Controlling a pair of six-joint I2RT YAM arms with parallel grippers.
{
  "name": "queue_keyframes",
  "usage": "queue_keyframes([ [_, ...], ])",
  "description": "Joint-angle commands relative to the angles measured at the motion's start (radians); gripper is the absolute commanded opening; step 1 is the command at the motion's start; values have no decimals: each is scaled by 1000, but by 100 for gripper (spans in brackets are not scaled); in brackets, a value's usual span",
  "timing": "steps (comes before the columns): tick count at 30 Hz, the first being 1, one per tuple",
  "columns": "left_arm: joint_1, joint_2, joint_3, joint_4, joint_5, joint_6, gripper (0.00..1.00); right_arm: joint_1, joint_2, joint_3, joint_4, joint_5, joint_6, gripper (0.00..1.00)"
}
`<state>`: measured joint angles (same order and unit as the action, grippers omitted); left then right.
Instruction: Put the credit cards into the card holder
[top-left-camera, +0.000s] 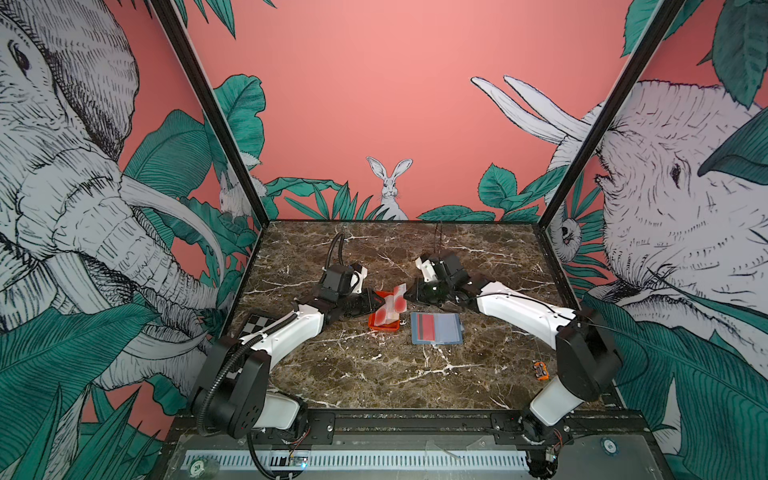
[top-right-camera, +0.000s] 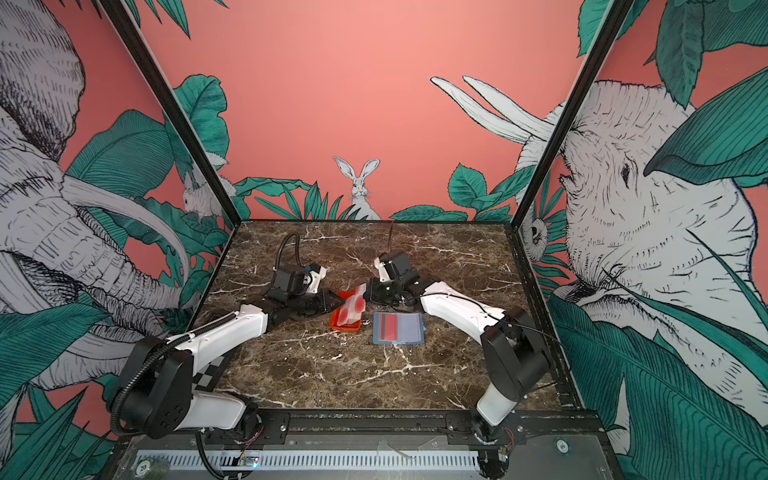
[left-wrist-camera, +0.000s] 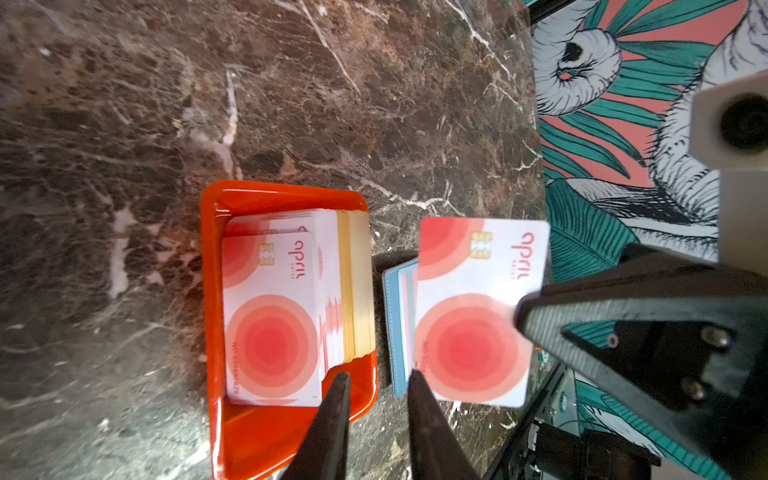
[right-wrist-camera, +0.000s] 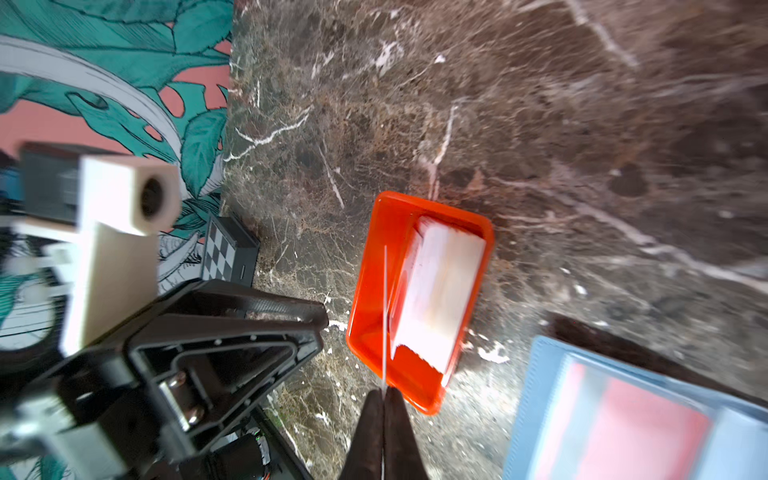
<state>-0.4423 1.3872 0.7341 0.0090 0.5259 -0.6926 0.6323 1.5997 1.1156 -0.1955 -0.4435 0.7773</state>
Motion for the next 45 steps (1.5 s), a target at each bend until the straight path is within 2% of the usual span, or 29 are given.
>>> queue_keyframes([
  [1, -3, 6, -45, 253, 123, -124, 32, -63, -85, -60, 12, -69, -53, 0],
  [10, -92, 110, -21, 530, 198, -255, 27, -232, -270, -213, 9, -240, -113, 0],
  [14, -111, 200, -17, 798, 246, -392, 26, -304, -339, -256, 28, -340, -116, 0],
  [18, -123, 267, 5, 958, 271, -479, 26, -369, -391, -283, 51, -441, -107, 0],
  [23, -144, 291, 49, 972, 302, -484, 28, -419, -414, -309, 98, -526, -79, 0],
  [30, -156, 294, 73, 945, 331, -481, 30, -427, -393, -339, 256, -594, 19, 0],
  [45, -174, 307, 107, 965, 407, -513, 28, -425, -339, -351, 363, -664, 73, 0],
])
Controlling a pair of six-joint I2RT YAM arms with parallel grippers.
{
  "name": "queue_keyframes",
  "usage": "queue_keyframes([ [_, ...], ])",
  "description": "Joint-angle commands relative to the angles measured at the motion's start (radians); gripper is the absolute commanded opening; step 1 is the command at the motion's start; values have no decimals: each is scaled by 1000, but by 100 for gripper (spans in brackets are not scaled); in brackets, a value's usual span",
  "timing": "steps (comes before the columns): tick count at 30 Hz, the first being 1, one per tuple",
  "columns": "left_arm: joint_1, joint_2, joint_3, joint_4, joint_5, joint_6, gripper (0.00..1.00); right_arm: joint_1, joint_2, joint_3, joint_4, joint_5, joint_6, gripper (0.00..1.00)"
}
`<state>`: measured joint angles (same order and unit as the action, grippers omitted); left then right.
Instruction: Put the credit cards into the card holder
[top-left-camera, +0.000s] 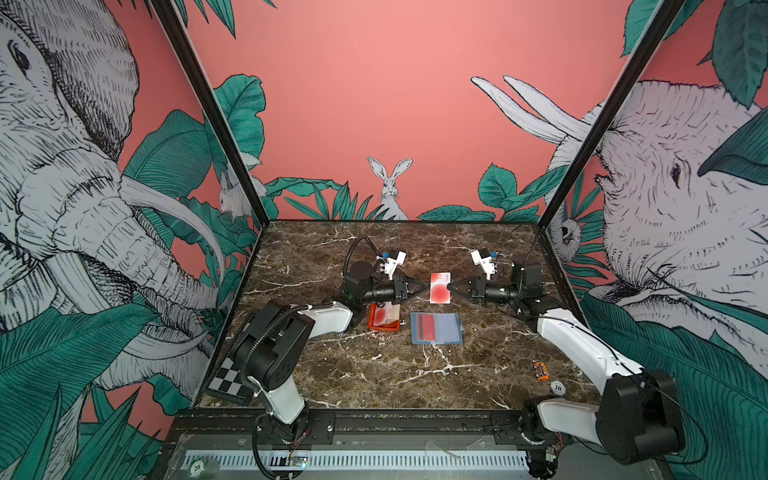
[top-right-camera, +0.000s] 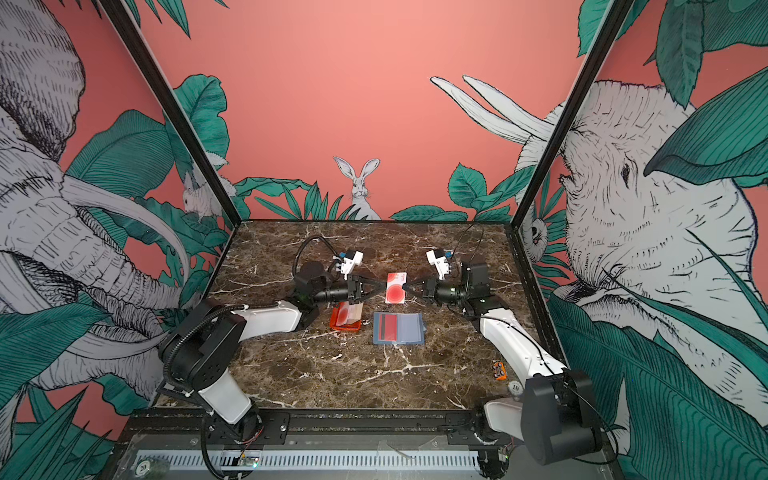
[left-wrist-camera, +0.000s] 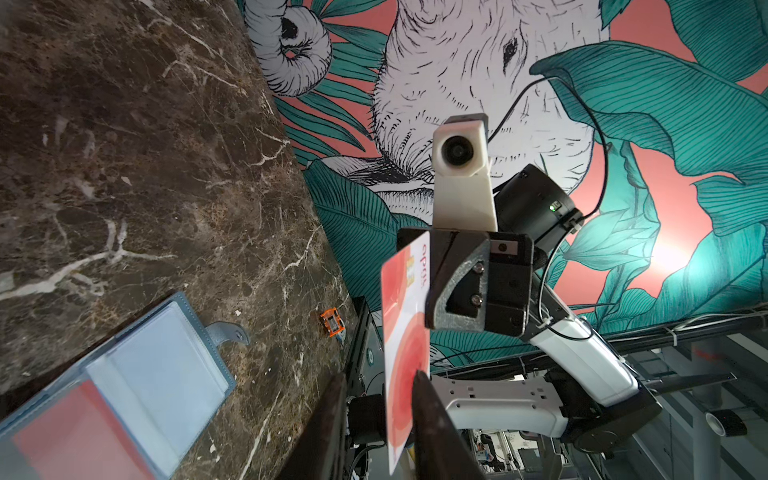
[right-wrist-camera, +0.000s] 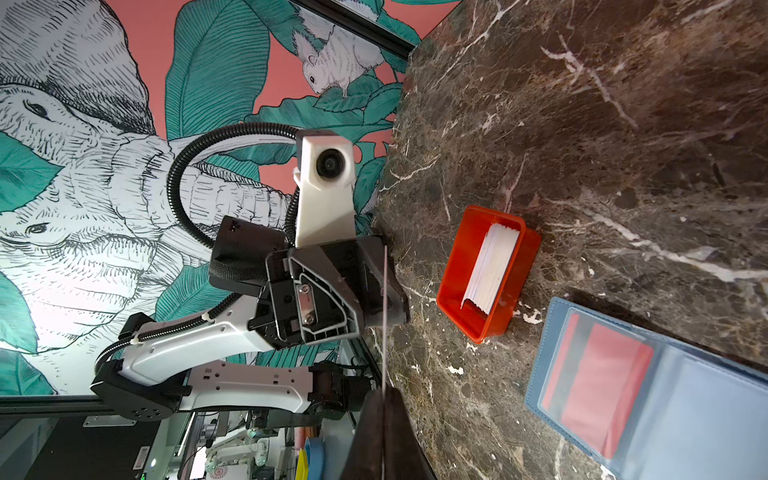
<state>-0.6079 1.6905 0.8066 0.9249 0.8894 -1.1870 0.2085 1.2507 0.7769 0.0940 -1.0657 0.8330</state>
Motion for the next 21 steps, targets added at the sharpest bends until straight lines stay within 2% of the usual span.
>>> queue_keyframes([
  [1, -10, 9, 41, 53, 52, -22, 27, -3, 13, -17, 80, -47, 19, 0],
  [7, -12, 22, 58, 56, 89, -33, 22, 0, 29, -25, 81, -77, 3, 0],
  [21, -13, 2, 46, 17, 143, -7, 12, 0, 60, 2, 4, -60, -60, 0],
])
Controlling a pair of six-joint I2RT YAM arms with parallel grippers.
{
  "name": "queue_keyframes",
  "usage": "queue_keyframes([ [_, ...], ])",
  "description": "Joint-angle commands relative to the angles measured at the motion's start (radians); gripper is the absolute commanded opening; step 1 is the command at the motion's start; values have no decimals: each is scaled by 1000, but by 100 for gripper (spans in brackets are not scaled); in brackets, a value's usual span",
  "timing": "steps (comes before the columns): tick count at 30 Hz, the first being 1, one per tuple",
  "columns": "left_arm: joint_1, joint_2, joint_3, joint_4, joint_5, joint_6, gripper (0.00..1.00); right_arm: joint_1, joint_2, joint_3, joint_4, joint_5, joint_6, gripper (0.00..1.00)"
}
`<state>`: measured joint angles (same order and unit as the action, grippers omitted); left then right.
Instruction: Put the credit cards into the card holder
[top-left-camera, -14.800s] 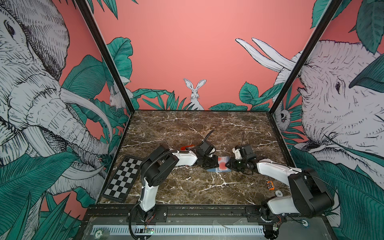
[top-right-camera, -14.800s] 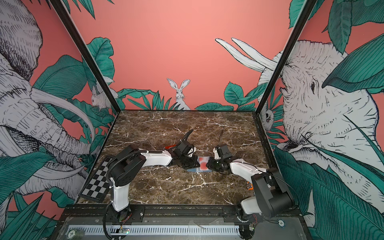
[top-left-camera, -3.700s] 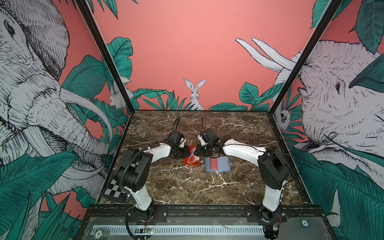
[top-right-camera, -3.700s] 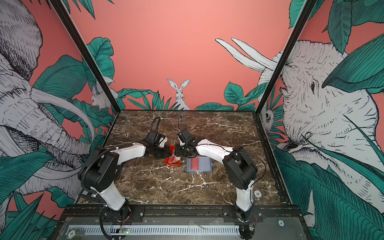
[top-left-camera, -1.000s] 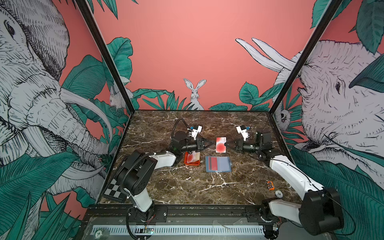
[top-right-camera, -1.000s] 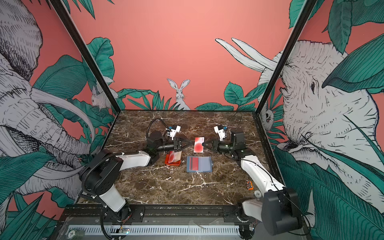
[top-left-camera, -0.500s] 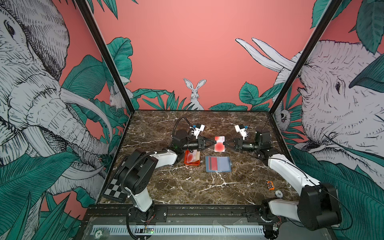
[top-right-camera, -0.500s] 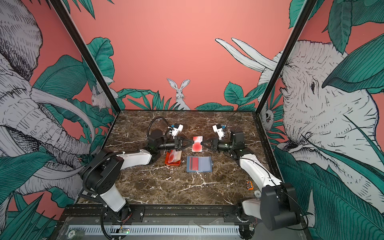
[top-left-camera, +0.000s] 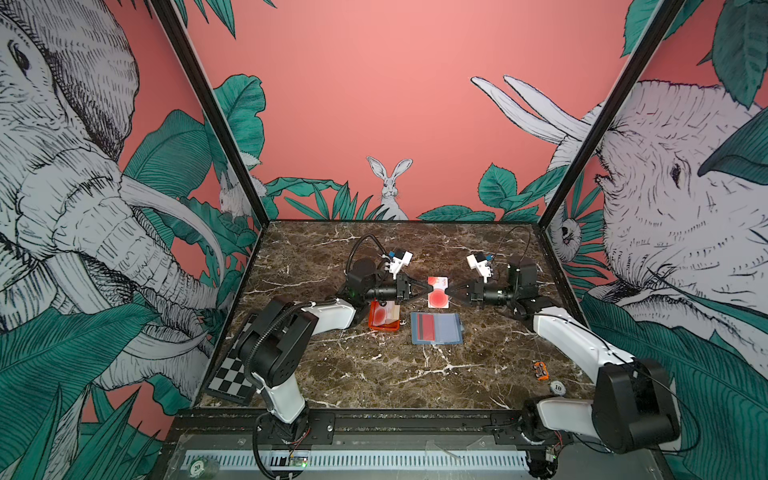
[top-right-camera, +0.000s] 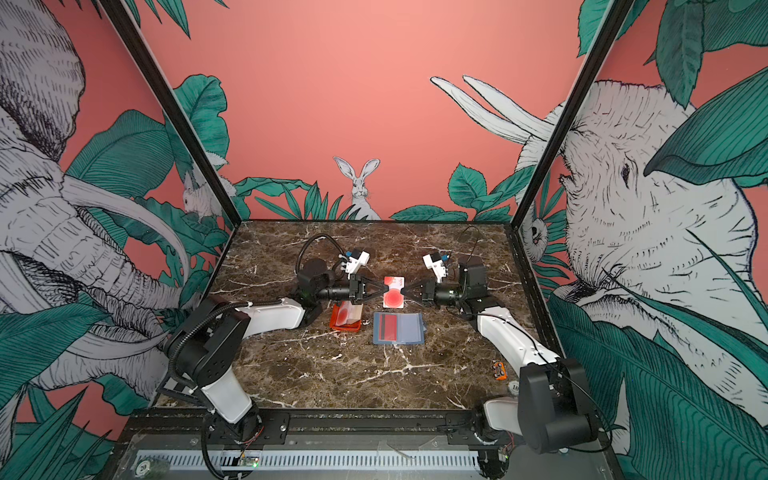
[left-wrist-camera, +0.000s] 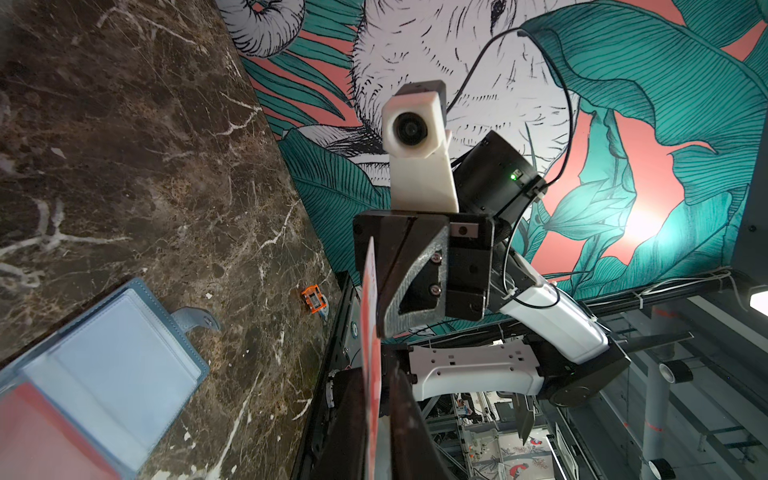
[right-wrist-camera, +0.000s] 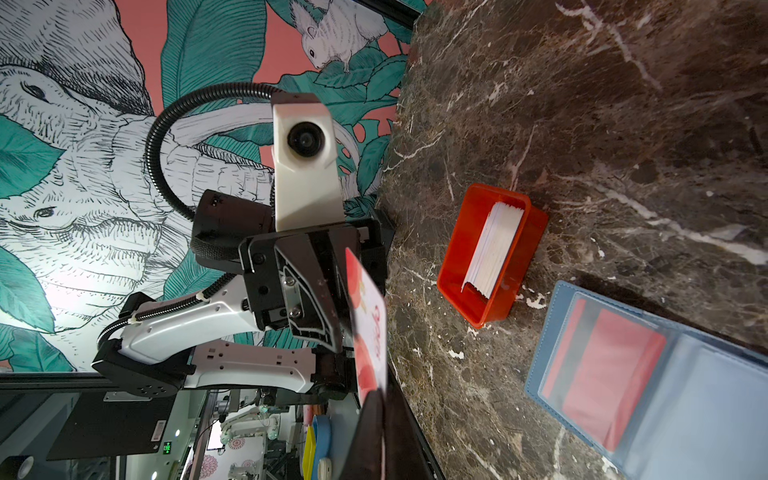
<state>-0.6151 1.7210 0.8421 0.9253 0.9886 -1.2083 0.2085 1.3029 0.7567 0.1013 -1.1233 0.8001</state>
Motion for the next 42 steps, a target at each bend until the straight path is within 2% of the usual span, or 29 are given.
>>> queue_keyframes([
  [1, -6, -29, 11, 11, 46, 18, 11, -1, 7, 24, -7, -3, -31, 0],
  [11, -6, -36, 17, -40, 54, 52, 1, 0, 24, 44, -64, -5, -79, 0],
  [14, -5, -54, 16, -148, 17, 116, 0, 1, 16, 45, -107, 26, -102, 13],
  [19, -6, -96, 31, -416, -84, 284, 0, 23, -21, 16, -239, 165, -172, 22],
  [22, -6, -99, 24, -453, -122, 303, 0, 46, -57, -3, -345, 290, -225, 23],
  [25, -9, -92, 11, -473, -155, 306, 0, 84, -100, -28, -457, 463, -273, 24],
  [30, -26, -84, 5, -507, -222, 316, 0, 137, -157, -109, -504, 668, -276, 24],
  [36, -54, -55, 9, -537, -282, 308, 0, 156, -136, -180, -466, 735, -258, 23],
  [42, -61, -44, 11, -595, -331, 317, 0, 173, -72, -179, -423, 763, -247, 20],
])
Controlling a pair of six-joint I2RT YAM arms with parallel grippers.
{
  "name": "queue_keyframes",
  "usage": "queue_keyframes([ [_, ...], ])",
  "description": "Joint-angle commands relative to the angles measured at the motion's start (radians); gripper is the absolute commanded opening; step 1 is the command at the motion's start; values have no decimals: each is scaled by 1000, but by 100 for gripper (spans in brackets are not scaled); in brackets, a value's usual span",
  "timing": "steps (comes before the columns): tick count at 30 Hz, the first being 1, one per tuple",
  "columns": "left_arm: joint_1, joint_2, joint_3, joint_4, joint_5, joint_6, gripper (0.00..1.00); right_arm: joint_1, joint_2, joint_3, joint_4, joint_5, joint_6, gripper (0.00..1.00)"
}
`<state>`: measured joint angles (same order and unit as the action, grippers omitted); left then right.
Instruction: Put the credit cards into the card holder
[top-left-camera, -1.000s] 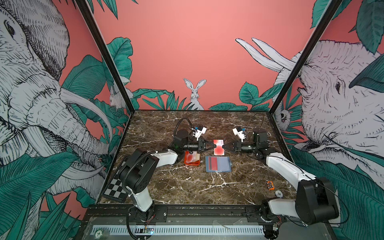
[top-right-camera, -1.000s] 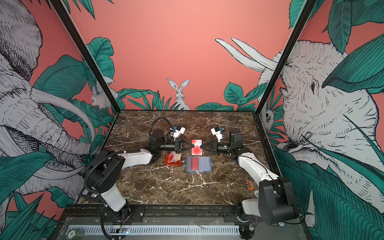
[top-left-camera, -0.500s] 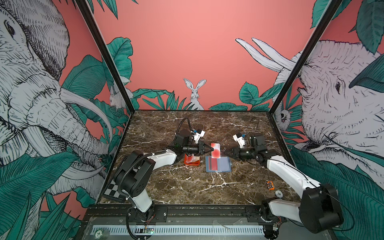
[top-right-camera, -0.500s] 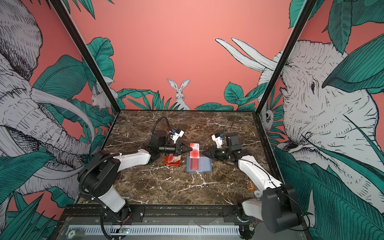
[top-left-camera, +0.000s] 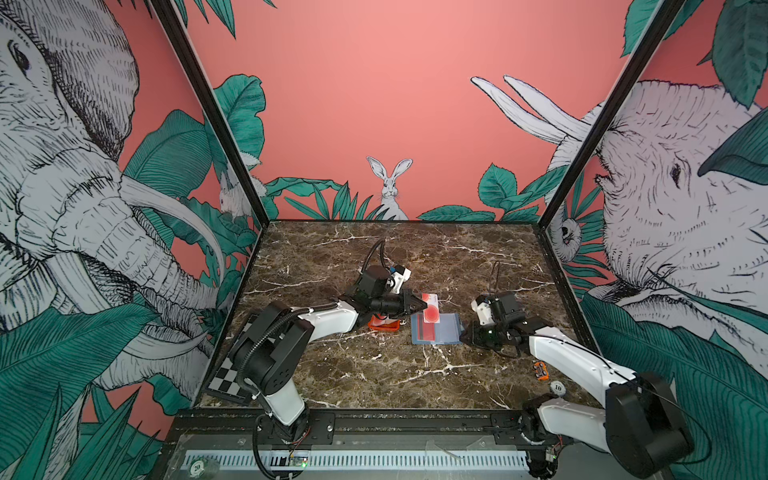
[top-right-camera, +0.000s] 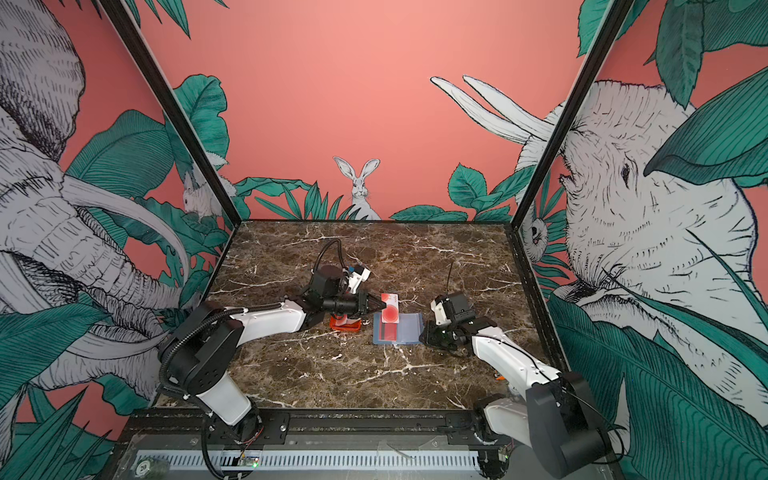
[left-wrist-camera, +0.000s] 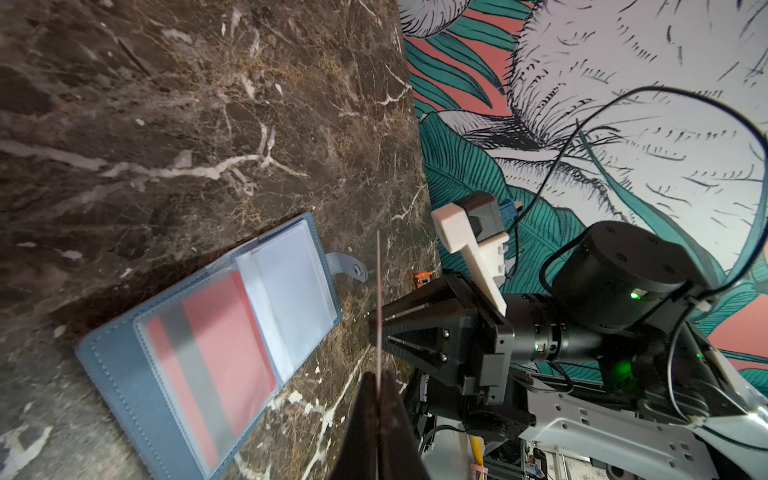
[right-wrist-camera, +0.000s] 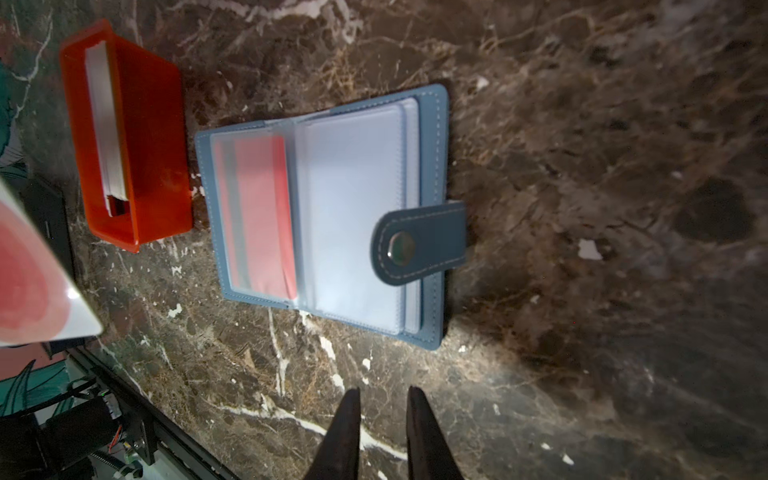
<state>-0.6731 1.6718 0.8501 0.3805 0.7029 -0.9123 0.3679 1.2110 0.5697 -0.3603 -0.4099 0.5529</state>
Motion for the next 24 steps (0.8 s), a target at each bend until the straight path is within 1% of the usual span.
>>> queue_keyframes([
  [1, -4, 7, 2, -52, -52, 20, 0, 17, 34, 13, 41, 59, 1, 19],
  [9, -5, 43, -3, -28, -56, -44, 0, 37, 125, 48, 60, 114, 3, 14],
  [15, -7, 65, 26, -84, -52, -49, 0, 48, 162, 67, 51, 151, -10, 10],
  [24, -20, 107, 52, -126, -51, -66, 0, 72, 188, 70, 36, 187, -17, 8],
])
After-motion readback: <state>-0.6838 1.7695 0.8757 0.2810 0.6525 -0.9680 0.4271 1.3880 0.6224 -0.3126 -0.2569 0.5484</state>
